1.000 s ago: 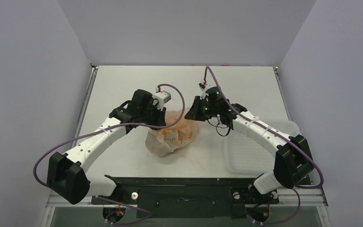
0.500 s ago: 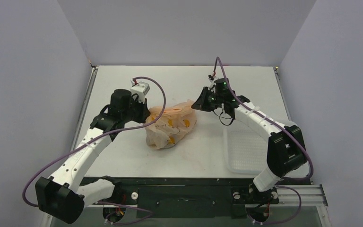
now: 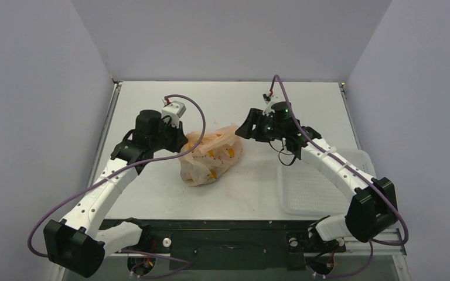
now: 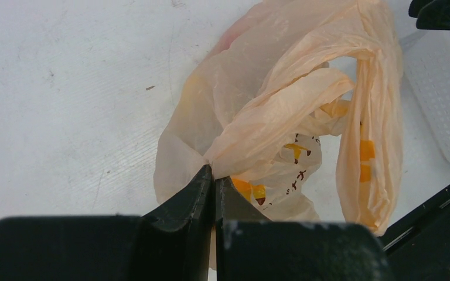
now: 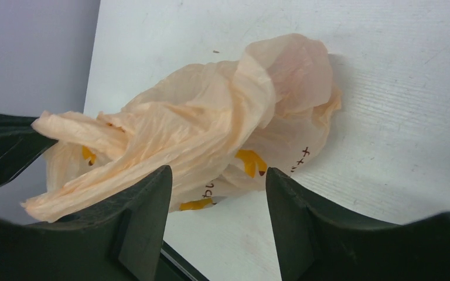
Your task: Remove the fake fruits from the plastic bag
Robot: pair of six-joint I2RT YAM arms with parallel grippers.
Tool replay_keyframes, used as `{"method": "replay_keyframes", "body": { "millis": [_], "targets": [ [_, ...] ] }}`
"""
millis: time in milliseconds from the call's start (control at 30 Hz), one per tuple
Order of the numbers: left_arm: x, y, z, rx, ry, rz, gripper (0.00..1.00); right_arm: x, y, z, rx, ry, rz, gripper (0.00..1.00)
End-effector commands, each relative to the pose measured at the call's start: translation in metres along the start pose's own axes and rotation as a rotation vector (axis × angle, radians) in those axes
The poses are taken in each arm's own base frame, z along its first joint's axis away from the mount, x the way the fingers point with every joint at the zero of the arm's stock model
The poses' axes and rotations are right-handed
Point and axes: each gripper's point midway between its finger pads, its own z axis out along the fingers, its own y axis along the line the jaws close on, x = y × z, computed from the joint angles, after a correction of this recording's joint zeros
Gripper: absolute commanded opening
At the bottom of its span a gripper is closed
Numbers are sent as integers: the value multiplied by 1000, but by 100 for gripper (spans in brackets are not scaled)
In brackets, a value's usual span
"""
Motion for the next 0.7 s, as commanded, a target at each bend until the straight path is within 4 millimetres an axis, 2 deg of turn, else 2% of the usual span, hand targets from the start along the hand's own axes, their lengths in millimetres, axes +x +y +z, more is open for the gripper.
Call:
{"method": "replay_keyframes", "body": {
  "millis": [0,167,233,367,533,600,667],
  "targets": [
    [-16,-10,-4,60,-71,29,0,1,25,-13,-32,-61,-37,57],
    [-18,-17,-6,100,-84,42,0,5,73,-6,-179,-109,41,57],
    [-19,-19,-8,109,-96,47,0,3,84,0,-228,-126,95,57],
    [-18,-20,-9,114,-101,53,0,4,88,13,-248,-135,171,55],
    [-20,-20,-10,111,-108,57,0,7,84,25,-226,-113,205,53],
    [-21,-21,-12,113,-114,59,0,7,85,28,-224,-103,220,54],
    [-21,-21,-12,113,-120,60,0,6,83,29,-216,-107,229,64]
  ]
}}
